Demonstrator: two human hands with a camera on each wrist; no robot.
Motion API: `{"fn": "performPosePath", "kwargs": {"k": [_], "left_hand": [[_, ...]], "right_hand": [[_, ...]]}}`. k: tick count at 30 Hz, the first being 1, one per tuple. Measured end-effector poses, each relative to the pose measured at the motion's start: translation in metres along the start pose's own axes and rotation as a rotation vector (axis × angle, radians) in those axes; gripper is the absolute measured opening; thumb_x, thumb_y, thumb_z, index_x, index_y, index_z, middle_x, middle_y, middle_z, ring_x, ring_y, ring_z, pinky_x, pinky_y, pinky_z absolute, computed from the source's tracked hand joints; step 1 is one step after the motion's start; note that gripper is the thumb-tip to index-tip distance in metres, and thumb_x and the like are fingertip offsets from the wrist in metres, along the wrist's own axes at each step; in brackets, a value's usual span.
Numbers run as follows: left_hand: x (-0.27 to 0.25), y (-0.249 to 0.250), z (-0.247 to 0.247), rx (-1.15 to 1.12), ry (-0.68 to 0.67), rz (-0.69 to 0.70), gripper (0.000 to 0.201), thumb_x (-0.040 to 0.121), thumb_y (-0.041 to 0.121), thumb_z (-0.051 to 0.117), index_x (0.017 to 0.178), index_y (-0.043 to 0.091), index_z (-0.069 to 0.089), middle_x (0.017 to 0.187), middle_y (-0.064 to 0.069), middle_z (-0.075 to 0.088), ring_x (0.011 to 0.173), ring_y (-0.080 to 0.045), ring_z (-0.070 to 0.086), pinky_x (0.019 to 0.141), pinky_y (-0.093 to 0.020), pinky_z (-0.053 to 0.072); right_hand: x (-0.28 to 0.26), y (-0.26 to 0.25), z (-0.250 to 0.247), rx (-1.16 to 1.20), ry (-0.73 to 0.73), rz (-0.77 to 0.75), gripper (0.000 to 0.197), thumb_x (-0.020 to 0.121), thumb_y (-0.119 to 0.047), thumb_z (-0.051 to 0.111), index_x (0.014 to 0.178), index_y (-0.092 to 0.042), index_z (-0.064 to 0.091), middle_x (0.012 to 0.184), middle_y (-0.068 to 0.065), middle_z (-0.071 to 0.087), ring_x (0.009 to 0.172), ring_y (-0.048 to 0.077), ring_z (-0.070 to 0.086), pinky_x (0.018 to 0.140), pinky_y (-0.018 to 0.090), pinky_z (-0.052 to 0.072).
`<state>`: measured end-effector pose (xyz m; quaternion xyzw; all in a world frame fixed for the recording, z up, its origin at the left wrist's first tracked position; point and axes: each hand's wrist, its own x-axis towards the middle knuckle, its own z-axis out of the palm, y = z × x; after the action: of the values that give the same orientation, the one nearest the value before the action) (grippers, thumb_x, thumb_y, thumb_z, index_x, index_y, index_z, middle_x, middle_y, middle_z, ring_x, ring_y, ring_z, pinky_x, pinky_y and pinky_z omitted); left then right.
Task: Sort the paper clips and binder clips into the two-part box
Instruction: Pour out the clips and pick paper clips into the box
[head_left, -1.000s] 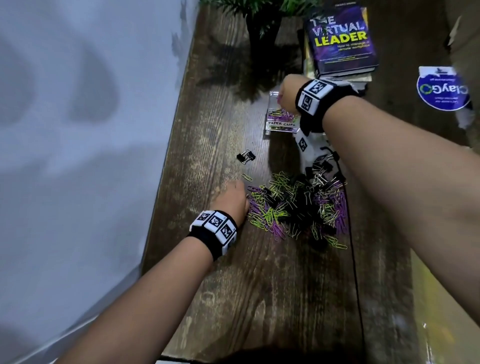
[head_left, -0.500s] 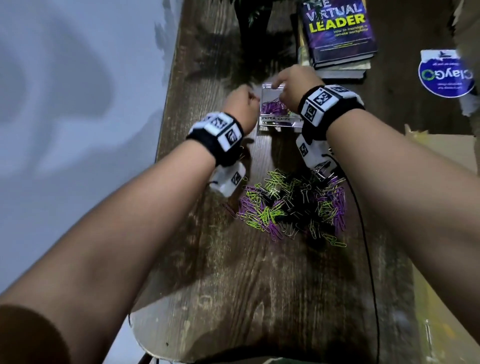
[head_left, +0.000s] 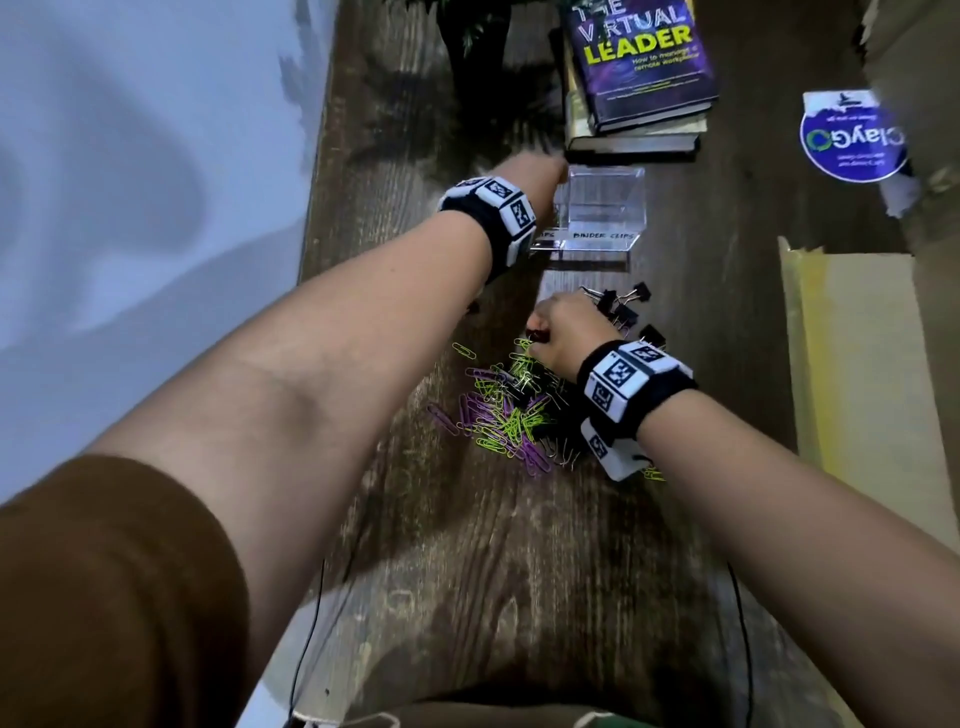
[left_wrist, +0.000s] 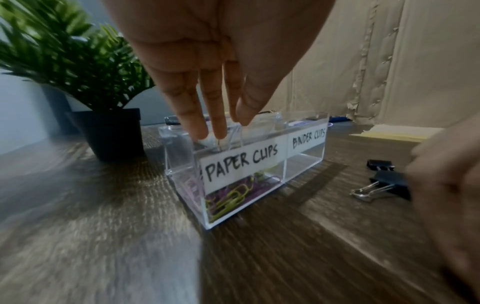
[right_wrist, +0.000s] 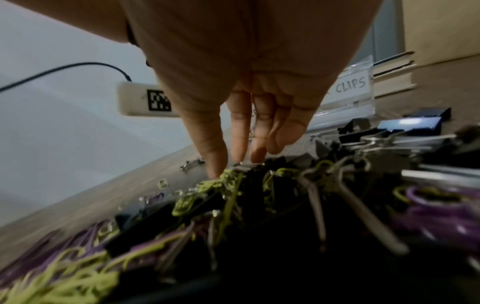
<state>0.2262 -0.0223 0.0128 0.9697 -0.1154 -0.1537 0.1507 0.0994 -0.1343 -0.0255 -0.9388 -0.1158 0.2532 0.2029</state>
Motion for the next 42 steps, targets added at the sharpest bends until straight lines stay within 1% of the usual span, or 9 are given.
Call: {"fn": "performPosePath", "kwargs": {"k": [3, 7, 10, 14, 20, 24, 32, 38, 42], "left_hand": [[-0.022, -0.006, -0.003, -0.093, 0.102, 0.003, 0.041, 0.09, 0.012, 0.051, 0.13, 0.013, 0.051, 0.13, -0.011, 0.057, 0.122, -0.026, 0.05, 0.101, -0.03, 0.038], [-0.075, -0.026, 0.012, -0.169, 0.217, -0.07, 0.025, 0.087, 0.014, 0.054, 0.11, 0.014, 0.062, 0.111, -0.008, 0.063, 0.107, -0.023, 0.058, 0.092, -0.03, 0.043], [-0.125, -0.039, 0.042, -0.235, 0.135, -0.134, 0.018, 0.086, 0.012, 0.057, 0.102, 0.012, 0.066, 0.105, -0.008, 0.064, 0.098, -0.022, 0.061, 0.088, -0.03, 0.047], [-0.171, -0.049, 0.085, -0.201, 0.05, -0.205, 0.026, 0.084, 0.021, 0.064, 0.109, 0.015, 0.062, 0.117, -0.006, 0.056, 0.108, -0.023, 0.057, 0.097, -0.036, 0.046], [-0.191, -0.041, 0.105, -0.157, 0.008, -0.26, 0.059, 0.08, 0.043, 0.068, 0.129, 0.015, 0.05, 0.136, -0.007, 0.041, 0.125, -0.024, 0.042, 0.104, -0.042, 0.041], [-0.198, -0.035, 0.107, -0.137, 0.016, -0.263, 0.054, 0.081, 0.045, 0.065, 0.126, 0.018, 0.052, 0.126, -0.004, 0.044, 0.121, -0.02, 0.043, 0.096, -0.042, 0.047], [-0.202, -0.026, 0.106, -0.126, 0.062, -0.249, 0.038, 0.085, 0.038, 0.065, 0.114, 0.015, 0.057, 0.116, -0.005, 0.048, 0.115, -0.021, 0.045, 0.093, -0.035, 0.042], [-0.2, -0.025, 0.112, -0.17, 0.07, -0.257, 0.017, 0.09, 0.026, 0.059, 0.099, 0.012, 0.06, 0.11, -0.007, 0.052, 0.108, -0.023, 0.049, 0.098, -0.036, 0.042], [-0.202, -0.028, 0.105, -0.203, 0.113, -0.3, 0.013, 0.093, 0.02, 0.053, 0.1, 0.01, 0.058, 0.103, -0.008, 0.062, 0.098, -0.026, 0.058, 0.079, -0.03, 0.042]], "right_hand": [[-0.001, -0.003, 0.008, -0.093, 0.017, -0.04, 0.025, 0.083, -0.024, 0.066, 0.106, -0.014, 0.062, 0.113, 0.009, 0.054, 0.116, 0.029, 0.044, 0.098, 0.04, 0.041], [-0.004, -0.006, 0.012, -0.122, 0.08, -0.101, 0.021, 0.088, -0.024, 0.061, 0.106, -0.013, 0.064, 0.112, 0.01, 0.057, 0.116, 0.029, 0.044, 0.1, 0.04, 0.038], [-0.005, 0.004, 0.011, -0.071, 0.081, -0.059, 0.018, 0.088, -0.017, 0.06, 0.105, -0.01, 0.064, 0.113, 0.01, 0.06, 0.116, 0.028, 0.045, 0.102, 0.04, 0.039], [-0.01, 0.019, 0.006, -0.028, 0.118, 0.023, 0.02, 0.085, -0.003, 0.055, 0.102, -0.008, 0.065, 0.111, 0.014, 0.063, 0.112, 0.029, 0.049, 0.099, 0.039, 0.043], [-0.012, 0.016, 0.002, -0.046, 0.172, 0.027, 0.026, 0.087, -0.017, 0.061, 0.112, -0.012, 0.061, 0.12, 0.008, 0.055, 0.122, 0.026, 0.041, 0.106, 0.04, 0.037], [-0.012, 0.0, 0.011, -0.148, 0.071, -0.06, 0.034, 0.086, -0.024, 0.065, 0.116, -0.009, 0.06, 0.119, 0.009, 0.057, 0.121, 0.027, 0.041, 0.108, 0.039, 0.034], [-0.009, -0.002, 0.021, -0.158, 0.048, -0.019, 0.028, 0.087, -0.022, 0.061, 0.108, -0.004, 0.061, 0.116, 0.014, 0.058, 0.12, 0.03, 0.044, 0.108, 0.041, 0.036], [-0.012, 0.004, 0.009, 0.123, 0.062, 0.032, 0.014, 0.085, -0.008, 0.064, 0.099, -0.007, 0.064, 0.103, 0.009, 0.066, 0.095, 0.022, 0.062, 0.088, 0.031, 0.05], [-0.016, 0.006, -0.005, 0.518, 0.044, 0.142, 0.03, 0.09, -0.003, 0.057, 0.119, -0.008, 0.062, 0.105, 0.011, 0.067, 0.077, 0.015, 0.062, 0.061, 0.018, 0.05]]}}
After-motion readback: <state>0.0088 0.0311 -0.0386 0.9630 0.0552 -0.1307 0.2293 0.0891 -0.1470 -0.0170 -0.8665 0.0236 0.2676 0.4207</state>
